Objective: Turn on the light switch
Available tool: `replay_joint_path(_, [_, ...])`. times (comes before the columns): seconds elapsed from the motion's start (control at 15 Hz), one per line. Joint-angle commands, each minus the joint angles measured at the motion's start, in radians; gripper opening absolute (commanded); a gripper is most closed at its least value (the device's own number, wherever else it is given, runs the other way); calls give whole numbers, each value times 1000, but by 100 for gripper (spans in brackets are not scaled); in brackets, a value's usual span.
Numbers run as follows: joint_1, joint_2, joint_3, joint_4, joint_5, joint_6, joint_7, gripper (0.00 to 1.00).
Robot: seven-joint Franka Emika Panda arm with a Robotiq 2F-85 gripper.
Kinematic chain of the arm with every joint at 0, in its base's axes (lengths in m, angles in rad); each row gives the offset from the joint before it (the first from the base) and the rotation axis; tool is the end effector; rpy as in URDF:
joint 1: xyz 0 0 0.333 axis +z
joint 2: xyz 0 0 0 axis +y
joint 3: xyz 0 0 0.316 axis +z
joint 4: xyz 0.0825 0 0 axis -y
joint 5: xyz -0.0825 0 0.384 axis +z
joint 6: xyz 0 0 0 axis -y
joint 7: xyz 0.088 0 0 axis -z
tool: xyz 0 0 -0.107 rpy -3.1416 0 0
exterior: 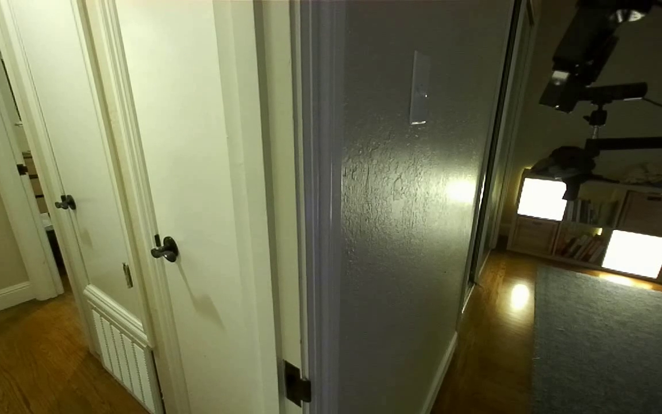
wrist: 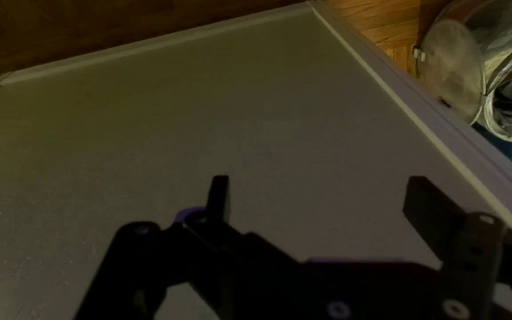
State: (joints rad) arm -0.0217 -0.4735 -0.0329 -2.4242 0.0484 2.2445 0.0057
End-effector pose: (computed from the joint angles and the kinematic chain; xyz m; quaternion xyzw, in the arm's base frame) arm 0.4312 -0.0233 0.5091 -0.9880 0.0413 -0.1467 0.0250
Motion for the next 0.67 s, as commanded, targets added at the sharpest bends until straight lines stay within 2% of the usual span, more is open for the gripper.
replay_joint_path(0.0, [-45,109,45,71,-62,99,125,100])
replay_joint_path(0.07, [-54,124,57,84,-86,106,167,100])
replay_joint_path(0.13, [-22,90,23,52,-41,81,85,100])
replay_joint_path(0.4, [-31,130,37,86,-62,93,132,100])
replay_joint_path(0.6, [-15,177,27,100,-36,123,85,100])
